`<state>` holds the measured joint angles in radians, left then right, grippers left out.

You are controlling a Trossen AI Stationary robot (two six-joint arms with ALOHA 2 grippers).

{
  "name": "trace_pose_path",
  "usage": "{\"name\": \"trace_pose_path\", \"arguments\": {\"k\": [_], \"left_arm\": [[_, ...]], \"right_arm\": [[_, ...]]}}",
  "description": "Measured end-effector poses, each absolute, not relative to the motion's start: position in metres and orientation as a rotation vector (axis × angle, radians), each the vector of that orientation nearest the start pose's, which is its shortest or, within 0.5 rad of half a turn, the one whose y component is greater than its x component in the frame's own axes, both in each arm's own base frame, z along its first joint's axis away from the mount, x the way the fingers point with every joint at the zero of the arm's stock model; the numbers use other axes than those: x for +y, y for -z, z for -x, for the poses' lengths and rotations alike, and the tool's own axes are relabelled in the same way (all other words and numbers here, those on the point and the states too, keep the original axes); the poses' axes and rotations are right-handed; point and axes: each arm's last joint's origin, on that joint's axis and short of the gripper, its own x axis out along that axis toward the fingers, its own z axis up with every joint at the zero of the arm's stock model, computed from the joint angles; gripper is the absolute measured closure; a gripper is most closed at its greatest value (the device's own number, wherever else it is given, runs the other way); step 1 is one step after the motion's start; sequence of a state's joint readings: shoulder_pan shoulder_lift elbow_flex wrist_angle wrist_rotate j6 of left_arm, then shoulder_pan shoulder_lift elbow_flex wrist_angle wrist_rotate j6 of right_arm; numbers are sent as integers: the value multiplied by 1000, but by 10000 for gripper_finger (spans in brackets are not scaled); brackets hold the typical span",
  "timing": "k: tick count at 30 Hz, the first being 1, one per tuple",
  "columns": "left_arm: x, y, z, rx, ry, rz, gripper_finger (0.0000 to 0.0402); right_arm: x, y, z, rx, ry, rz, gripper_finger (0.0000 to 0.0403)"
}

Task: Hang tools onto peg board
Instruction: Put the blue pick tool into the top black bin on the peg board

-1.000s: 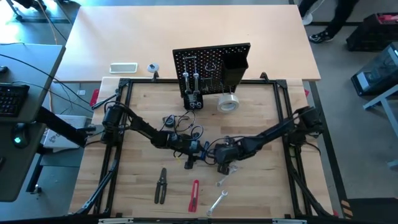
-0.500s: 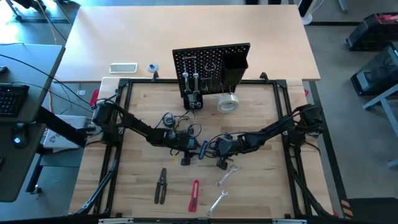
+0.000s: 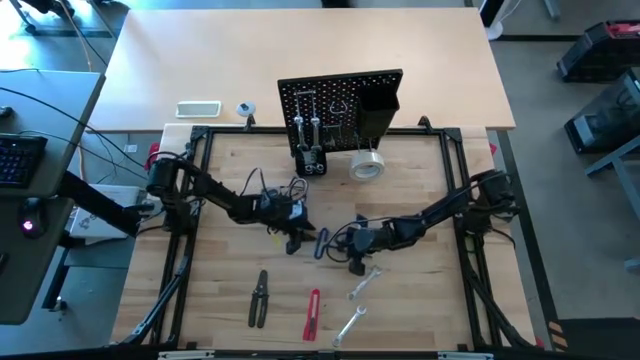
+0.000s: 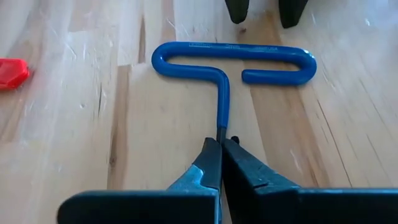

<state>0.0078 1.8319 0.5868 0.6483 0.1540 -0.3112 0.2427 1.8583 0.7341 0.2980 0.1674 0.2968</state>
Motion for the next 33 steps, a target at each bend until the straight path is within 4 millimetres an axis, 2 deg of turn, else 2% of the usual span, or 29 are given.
{"name": "trace_pose_path", "arguments": {"k": [15,24,33], "left_arm": [[0,-93,-304,591,38,364,229],[-11,-90,-301,657,81,358,229],[-22,-89,-300,661,106,265,229]], "right_arm": [[81,-96,-316,716,-5,-8,401],[82,-98,-318,698,-8,-3,402],[82,-100,-318,684,-5,-2,402]]}}
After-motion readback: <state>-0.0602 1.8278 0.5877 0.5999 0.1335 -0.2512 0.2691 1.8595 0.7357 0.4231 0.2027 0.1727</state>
